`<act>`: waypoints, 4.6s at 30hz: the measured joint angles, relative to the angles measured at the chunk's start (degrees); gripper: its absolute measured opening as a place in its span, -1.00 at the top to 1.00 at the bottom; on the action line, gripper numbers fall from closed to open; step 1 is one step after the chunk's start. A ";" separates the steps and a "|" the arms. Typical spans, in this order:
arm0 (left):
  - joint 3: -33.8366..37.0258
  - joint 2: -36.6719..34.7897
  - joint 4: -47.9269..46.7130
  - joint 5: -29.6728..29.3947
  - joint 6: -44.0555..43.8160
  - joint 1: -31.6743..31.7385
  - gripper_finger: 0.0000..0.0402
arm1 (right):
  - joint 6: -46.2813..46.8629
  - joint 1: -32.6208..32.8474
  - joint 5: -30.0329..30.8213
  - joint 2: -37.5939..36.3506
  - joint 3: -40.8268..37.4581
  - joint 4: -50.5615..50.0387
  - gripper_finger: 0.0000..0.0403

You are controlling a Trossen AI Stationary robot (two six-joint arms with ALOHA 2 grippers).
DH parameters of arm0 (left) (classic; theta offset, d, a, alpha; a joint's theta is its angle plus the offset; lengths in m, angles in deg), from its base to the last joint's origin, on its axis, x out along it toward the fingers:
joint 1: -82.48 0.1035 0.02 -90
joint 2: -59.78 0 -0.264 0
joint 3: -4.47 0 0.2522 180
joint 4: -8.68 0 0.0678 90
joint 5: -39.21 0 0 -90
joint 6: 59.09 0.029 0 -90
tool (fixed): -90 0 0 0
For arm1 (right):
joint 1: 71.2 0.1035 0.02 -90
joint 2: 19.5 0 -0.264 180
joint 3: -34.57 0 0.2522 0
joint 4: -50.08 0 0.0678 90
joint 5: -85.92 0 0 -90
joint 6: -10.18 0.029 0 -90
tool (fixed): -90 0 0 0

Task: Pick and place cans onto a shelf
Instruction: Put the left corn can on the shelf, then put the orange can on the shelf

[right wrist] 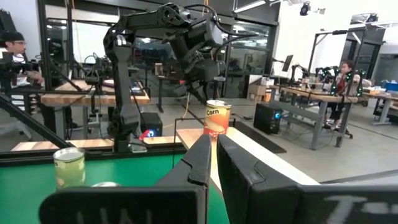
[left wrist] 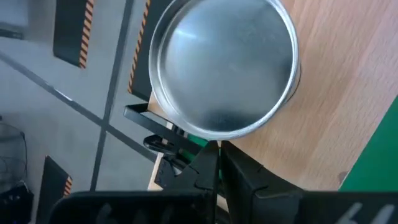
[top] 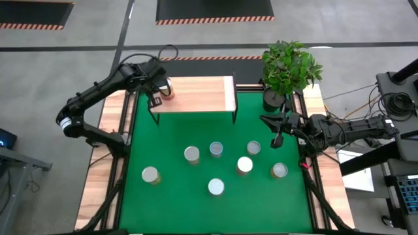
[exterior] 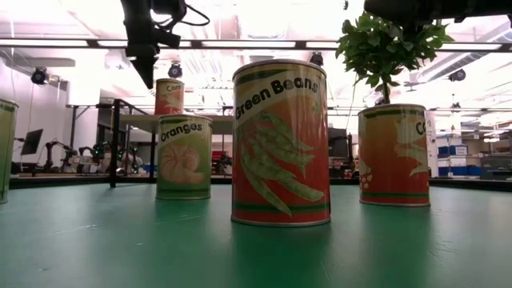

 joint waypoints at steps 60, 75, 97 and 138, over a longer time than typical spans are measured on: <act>-4.53 5.70 9.84 2.66 10.34 7.90 1.00 | -0.44 0.00 0.00 0.00 -0.02 -1.11 0.91; -4.51 5.51 11.23 3.60 10.93 10.12 1.00 | -0.48 0.00 0.00 0.00 -0.02 -1.13 0.91; -4.16 -4.94 11.72 21.86 -13.83 -10.11 1.00 | -0.46 0.27 -0.47 -0.02 1.16 -2.35 0.91; 25.66 -1.31 40.13 9.32 -44.71 -50.19 -0.72 | -4.09 0.52 -1.99 -0.02 1.22 -4.18 0.91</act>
